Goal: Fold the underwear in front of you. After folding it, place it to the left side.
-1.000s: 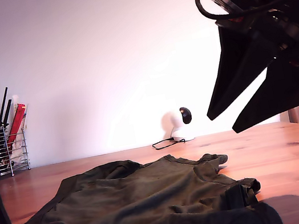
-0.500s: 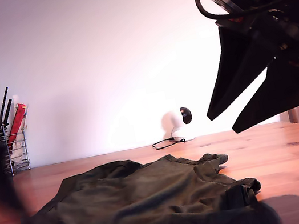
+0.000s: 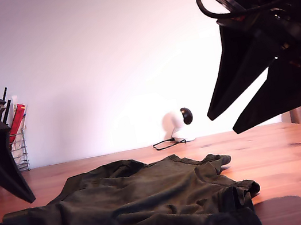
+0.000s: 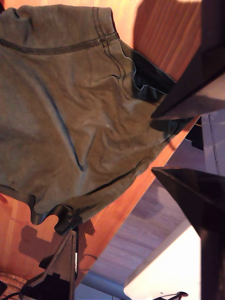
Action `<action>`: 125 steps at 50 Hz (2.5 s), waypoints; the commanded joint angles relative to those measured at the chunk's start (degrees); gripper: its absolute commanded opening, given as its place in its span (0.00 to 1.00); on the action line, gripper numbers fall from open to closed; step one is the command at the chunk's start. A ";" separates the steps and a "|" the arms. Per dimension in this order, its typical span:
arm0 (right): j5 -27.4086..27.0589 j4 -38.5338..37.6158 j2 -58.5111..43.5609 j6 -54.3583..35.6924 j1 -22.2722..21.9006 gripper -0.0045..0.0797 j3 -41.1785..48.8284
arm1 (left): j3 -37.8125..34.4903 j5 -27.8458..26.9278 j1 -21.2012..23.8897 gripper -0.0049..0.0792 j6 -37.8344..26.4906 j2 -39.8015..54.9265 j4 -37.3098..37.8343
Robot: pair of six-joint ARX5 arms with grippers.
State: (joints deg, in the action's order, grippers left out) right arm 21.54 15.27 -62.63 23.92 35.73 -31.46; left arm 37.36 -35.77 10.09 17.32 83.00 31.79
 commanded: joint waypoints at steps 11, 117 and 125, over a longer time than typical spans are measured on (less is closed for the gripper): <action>0.85 -0.35 -0.11 -1.05 0.28 0.39 0.50 | -0.90 4.96 0.04 0.69 -1.90 0.13 -0.31; 0.85 -1.25 -0.11 -1.46 0.63 0.39 0.50 | -0.94 5.42 2.47 0.15 -4.85 3.69 2.82; 0.83 -1.18 -0.11 -1.46 0.63 0.39 0.50 | -0.92 4.96 2.47 0.03 -8.41 3.69 1.33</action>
State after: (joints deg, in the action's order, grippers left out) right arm 22.15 14.57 -62.63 22.63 36.10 -31.46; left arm 37.36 -30.46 12.36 9.82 85.73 33.65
